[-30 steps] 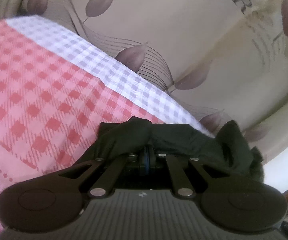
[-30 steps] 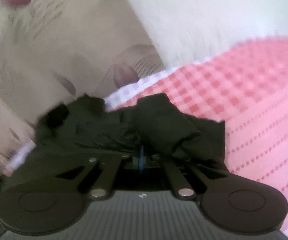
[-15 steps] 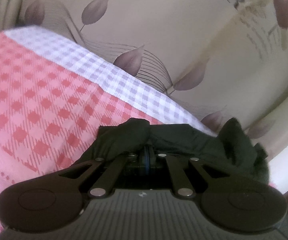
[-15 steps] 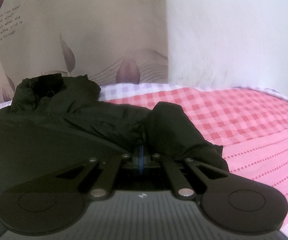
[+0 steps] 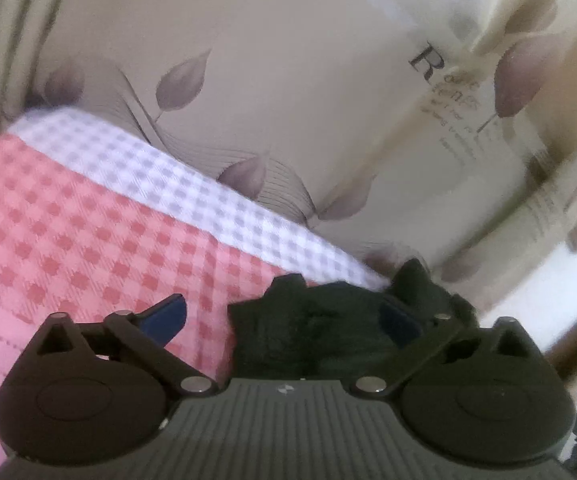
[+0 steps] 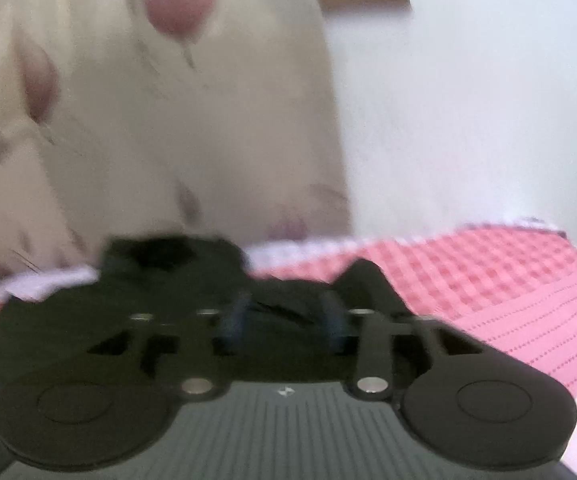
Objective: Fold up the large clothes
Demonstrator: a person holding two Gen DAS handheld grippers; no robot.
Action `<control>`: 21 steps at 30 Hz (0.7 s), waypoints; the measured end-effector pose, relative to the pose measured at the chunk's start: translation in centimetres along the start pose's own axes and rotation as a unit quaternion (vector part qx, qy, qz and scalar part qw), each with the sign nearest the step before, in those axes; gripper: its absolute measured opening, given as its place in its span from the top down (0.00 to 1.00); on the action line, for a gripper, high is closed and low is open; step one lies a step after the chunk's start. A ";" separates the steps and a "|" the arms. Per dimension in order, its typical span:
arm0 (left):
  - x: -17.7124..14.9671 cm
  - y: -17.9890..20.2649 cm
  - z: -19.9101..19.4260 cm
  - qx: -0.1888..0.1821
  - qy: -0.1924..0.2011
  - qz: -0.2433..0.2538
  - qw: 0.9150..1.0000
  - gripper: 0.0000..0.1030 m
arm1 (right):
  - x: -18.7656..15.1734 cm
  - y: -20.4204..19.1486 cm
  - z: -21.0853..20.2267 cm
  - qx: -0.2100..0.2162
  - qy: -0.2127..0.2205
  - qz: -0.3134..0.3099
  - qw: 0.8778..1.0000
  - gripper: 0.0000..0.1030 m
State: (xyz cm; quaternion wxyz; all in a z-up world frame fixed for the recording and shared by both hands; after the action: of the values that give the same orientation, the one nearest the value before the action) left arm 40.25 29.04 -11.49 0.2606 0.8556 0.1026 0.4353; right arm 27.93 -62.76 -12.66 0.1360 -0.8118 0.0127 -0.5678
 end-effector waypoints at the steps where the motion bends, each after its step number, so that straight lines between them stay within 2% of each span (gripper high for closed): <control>1: 0.1 -0.5 0.4 -0.013 -0.024 -0.003 1.000 0.00 | -0.3 -0.1 -1.2 0.008 0.010 0.006 1.000 0.12; 5: -0.8 -1.4 2.4 -0.059 -0.089 0.020 0.994 0.01 | -1.7 -0.5 -4.2 0.014 0.009 -0.004 1.000 0.12; 8: -2.0 -2.5 4.5 -0.099 -0.127 0.006 0.987 0.04 | -2.3 -0.8 -5.5 0.009 0.005 -0.024 1.000 0.12; 11: -2.3 -3.0 5.8 -0.147 -0.126 -0.001 0.981 0.06 | -2.3 -0.6 -6.1 0.000 0.005 -0.034 0.999 0.12; 13: -2.1 -3.2 6.7 -0.175 -0.138 -0.009 0.975 0.19 | -2.4 -0.2 -6.2 -0.007 0.004 -0.029 1.000 0.12; 14: -2.0 -3.2 7.2 -0.180 -0.150 -0.004 0.972 0.34 | -2.3 0.0 -6.1 -0.010 0.003 -0.026 1.000 0.12; 15: -2.0 -3.2 7.6 -0.180 -0.158 0.006 0.971 0.42 | -2.3 0.2 -6.0 -0.012 0.002 -0.024 1.000 0.12; 18: -1.9 -3.5 8.5 -0.211 -0.164 0.000 0.964 0.51 | -2.5 0.6 -5.5 -0.024 0.001 -0.025 0.999 0.12; 21: -2.1 -3.1 9.4 -0.226 -0.166 -0.007 0.960 0.53 | -2.8 1.2 -4.7 -0.032 -0.001 0.002 0.999 0.12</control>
State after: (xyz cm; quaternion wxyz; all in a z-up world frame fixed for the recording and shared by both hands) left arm 46.67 27.45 -19.23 0.4633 0.8341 -0.0367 0.2970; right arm 22.79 -64.42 -13.99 0.1115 -0.8163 0.0324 -0.5659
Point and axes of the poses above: each gripper's, at about its wrist camera, not at the fingertips, and z roughly the way its jaws point, y to its right, x to its top, the point moved 2 cm from there along z, roughly the way its jaws point
